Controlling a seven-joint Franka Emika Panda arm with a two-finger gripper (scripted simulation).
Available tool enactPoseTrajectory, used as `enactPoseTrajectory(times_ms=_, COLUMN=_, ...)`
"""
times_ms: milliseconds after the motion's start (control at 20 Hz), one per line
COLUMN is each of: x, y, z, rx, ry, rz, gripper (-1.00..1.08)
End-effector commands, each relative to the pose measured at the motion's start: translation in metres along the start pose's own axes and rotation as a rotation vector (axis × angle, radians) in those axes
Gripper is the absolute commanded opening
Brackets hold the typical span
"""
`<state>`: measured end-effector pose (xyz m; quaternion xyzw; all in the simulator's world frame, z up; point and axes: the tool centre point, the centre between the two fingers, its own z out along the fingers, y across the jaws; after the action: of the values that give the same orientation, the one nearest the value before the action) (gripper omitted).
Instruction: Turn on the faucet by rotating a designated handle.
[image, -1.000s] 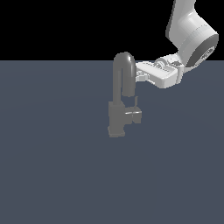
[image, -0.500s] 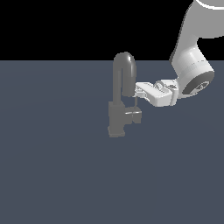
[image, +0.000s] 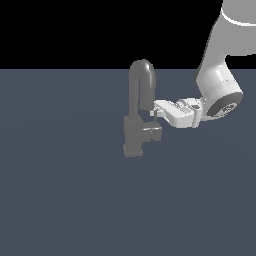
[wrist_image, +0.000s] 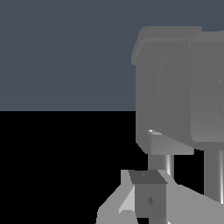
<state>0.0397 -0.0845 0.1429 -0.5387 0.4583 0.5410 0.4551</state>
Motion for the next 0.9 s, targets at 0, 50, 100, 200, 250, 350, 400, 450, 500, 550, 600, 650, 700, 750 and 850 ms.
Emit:
enactPoseTrajectory(times_ms=0, x=0.0, y=0.0, z=0.0, rx=0.0, ry=0.0, rz=0.0, gripper=-1.0)
enactPoseTrajectory(times_ms=50, x=0.0, y=0.002, z=0.0, rx=0.0, ry=0.0, rz=0.0, gripper=-1.0)
enactPoseTrajectory(times_ms=100, x=-0.001, y=0.004, z=0.0, rx=0.0, ry=0.0, rz=0.0, gripper=-1.0)
enactPoseTrajectory(times_ms=200, x=-0.002, y=0.009, z=0.0, rx=0.0, ry=0.0, rz=0.0, gripper=-1.0)
enactPoseTrajectory(times_ms=250, x=-0.003, y=0.011, z=0.0, rx=0.0, ry=0.0, rz=0.0, gripper=-1.0)
enactPoseTrajectory(times_ms=350, x=-0.004, y=0.016, z=0.0, rx=0.0, ry=0.0, rz=0.0, gripper=-1.0)
enactPoseTrajectory(times_ms=400, x=-0.004, y=0.018, z=0.0, rx=0.0, ry=0.0, rz=0.0, gripper=-1.0)
enactPoseTrajectory(times_ms=450, x=-0.005, y=0.021, z=0.0, rx=0.0, ry=0.0, rz=0.0, gripper=-1.0)
enactPoseTrajectory(times_ms=500, x=-0.005, y=0.023, z=0.0, rx=0.0, ry=0.0, rz=0.0, gripper=-1.0)
enactPoseTrajectory(times_ms=550, x=-0.006, y=0.026, z=0.0, rx=0.0, ry=0.0, rz=0.0, gripper=-1.0)
enactPoseTrajectory(times_ms=600, x=-0.007, y=0.028, z=0.0, rx=0.0, ry=0.0, rz=0.0, gripper=-1.0)
enactPoseTrajectory(times_ms=650, x=-0.007, y=0.031, z=0.0, rx=0.0, ry=0.0, rz=0.0, gripper=-1.0)
enactPoseTrajectory(times_ms=700, x=-0.008, y=0.033, z=0.001, rx=0.0, ry=0.0, rz=0.0, gripper=-1.0)
enactPoseTrajectory(times_ms=750, x=-0.008, y=0.036, z=0.001, rx=0.0, ry=0.0, rz=0.0, gripper=-1.0)
enactPoseTrajectory(times_ms=850, x=-0.01, y=0.041, z=0.001, rx=0.0, ry=0.0, rz=0.0, gripper=-1.0)
